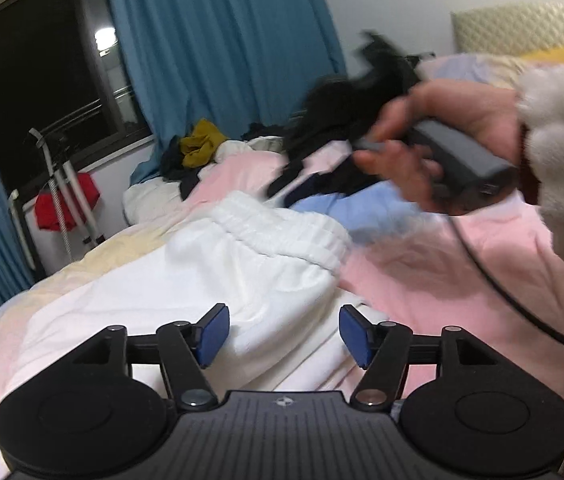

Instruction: Fold clothes

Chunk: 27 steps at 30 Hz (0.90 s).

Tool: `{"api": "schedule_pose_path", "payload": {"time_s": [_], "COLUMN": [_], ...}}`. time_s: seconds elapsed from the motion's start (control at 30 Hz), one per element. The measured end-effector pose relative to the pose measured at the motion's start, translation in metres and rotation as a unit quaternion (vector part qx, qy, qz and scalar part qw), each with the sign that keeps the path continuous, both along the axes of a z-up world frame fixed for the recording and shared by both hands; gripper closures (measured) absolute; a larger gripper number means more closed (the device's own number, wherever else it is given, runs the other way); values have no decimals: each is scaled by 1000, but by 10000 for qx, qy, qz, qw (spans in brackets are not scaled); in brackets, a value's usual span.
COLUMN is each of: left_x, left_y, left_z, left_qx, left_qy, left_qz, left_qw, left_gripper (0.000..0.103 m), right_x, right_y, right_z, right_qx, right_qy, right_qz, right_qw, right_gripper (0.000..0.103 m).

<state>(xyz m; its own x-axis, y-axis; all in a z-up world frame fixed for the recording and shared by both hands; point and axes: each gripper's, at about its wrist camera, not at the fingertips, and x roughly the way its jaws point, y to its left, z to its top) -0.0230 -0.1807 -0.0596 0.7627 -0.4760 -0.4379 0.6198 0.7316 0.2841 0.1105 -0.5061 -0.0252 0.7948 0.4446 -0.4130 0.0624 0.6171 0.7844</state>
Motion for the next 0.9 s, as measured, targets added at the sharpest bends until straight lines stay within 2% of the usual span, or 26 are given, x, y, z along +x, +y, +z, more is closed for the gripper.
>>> {"api": "schedule_pose_path", "payload": {"time_s": [0.1, 0.13, 0.2, 0.23, 0.3, 0.43, 0.67, 0.7, 0.77, 0.9], "left_x": [-9, -11, -7, -4, 6, 30, 51, 52, 52, 51], "left_y": [32, 43, 70, 82, 110, 166, 215, 219, 225, 232], "left_z": [26, 35, 49, 55, 65, 71, 45, 41, 33, 23], "left_qx": [-368, -482, -612, -621, -768, -1506, -2194, -2208, -2209, -2240], "left_qy": [125, 143, 162, 175, 306, 940, 1803, 1921, 2081, 2211], "left_qz": [303, 419, 767, 996, 1417, 1961, 2374, 2381, 2355, 2302], "left_qw": [9988, 9979, 9950, 9929, 9864, 9644, 9290, 9261, 9233, 9208], "left_gripper": [27, 22, 19, 14, 6, 4, 5, 5, 5, 5], "right_x": [-38, -50, -73, -83, -99, -103, -79, -75, -67, -50], "right_y": [3, 6, 13, 20, 34, 57, 83, 85, 82, 81], "right_z": [17, 19, 21, 21, 18, 6, -22, -29, -42, -56], "right_qx": [-153, -85, 23, 30, -174, -428, -916, -980, -730, -307], "right_qy": [-129, -195, -302, -341, -273, 154, 646, 753, 853, 732], "right_qz": [-523, -577, -583, -544, -439, -302, -284, -291, -305, -118], "right_qw": [9984, 9981, 9978, 9979, 9985, 9985, 9933, 9919, 9932, 9968], "right_gripper": [68, 57, 33, 29, 28, 27, 27, 23, 17, 17]}}
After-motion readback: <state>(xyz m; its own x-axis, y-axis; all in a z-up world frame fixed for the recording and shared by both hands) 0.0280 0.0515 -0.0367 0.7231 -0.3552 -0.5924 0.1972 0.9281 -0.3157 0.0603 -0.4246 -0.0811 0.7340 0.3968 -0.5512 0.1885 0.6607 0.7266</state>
